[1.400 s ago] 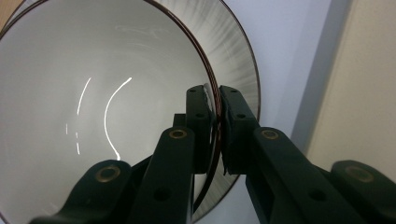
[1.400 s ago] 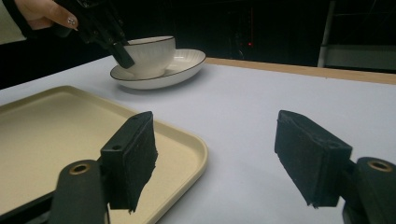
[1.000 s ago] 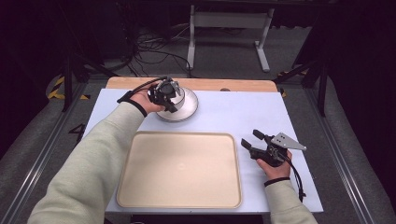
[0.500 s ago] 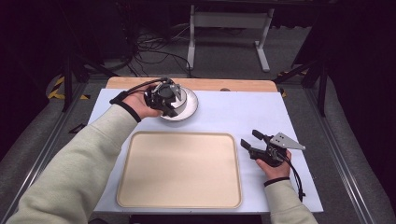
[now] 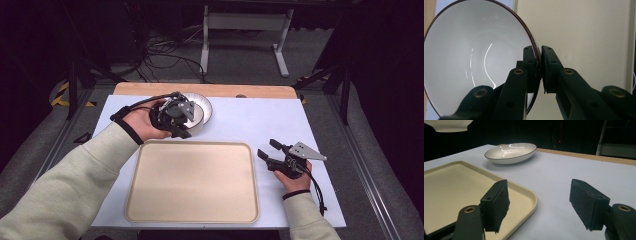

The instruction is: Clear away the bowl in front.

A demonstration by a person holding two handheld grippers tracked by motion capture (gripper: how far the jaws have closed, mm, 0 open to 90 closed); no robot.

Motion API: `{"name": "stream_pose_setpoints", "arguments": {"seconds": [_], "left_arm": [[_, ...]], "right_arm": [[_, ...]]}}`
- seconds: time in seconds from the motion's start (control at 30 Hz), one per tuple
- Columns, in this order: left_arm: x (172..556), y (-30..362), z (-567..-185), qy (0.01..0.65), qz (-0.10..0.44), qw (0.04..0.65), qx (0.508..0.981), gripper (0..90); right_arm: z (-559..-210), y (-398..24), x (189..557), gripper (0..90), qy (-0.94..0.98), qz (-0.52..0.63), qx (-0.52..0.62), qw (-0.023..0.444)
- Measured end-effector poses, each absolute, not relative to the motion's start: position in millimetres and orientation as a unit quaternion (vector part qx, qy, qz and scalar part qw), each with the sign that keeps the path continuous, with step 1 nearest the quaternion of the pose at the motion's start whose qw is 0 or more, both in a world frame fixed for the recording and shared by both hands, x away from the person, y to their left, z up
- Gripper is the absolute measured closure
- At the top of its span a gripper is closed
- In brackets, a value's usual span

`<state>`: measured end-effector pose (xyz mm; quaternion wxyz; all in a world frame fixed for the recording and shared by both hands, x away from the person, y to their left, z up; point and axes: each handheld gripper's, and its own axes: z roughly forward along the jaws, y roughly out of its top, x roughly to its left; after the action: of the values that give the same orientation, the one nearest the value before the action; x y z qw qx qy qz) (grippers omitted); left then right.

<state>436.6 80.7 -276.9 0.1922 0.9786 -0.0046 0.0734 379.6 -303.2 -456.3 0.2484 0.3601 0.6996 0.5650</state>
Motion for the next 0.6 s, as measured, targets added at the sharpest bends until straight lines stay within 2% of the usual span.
{"name": "stream_pose_setpoints", "arguments": {"seconds": [0.6], "left_arm": [[391.2,92.1,-267.0,-0.021,0.063,0.209,0.976,83.3]], "right_arm": [[-456.3,-302.8,379.3,32.8,0.700,0.564,0.360,0.249]]}}
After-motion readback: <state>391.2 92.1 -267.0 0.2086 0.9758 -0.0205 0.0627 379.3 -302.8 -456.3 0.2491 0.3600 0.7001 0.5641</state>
